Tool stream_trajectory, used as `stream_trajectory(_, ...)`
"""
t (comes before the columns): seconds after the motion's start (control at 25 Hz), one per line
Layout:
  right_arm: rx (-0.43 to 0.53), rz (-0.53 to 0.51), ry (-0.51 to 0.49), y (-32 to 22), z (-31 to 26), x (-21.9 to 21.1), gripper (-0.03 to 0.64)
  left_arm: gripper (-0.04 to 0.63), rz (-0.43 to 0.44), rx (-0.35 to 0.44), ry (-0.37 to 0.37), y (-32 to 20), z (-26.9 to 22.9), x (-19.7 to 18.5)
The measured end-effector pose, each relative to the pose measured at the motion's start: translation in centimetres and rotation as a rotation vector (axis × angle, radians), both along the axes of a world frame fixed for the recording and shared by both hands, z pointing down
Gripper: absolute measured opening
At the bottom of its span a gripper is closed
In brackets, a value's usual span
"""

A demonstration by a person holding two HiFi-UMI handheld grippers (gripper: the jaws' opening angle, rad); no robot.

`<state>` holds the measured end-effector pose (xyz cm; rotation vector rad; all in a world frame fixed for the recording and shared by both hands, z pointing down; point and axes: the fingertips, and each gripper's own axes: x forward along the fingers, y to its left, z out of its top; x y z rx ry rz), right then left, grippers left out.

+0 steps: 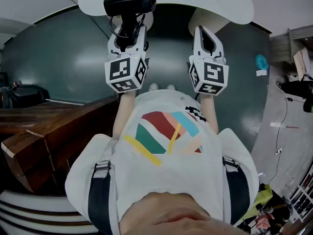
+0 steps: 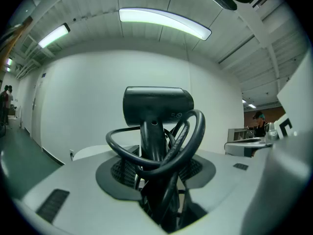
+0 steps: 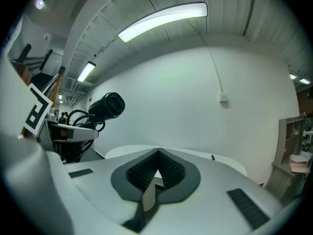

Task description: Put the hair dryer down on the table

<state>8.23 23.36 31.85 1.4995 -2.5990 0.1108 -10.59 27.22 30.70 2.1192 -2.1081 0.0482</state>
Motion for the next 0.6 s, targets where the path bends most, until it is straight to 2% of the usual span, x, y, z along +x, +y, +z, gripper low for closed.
stream_trajectory(0.2, 0.011, 0.002, -0.007, 0.13, -0.16, 0.13, 0.011, 0.221, 0.008, 0.006, -0.015, 0.13, -0.15, 0.29)
stream_trajectory(0.6, 0.013, -0.013, -0.03, 0.36, -0.09, 0.78, 0.011, 0.221, 0.019, 0.014, 0.01, 0.18, -0.45, 1.04)
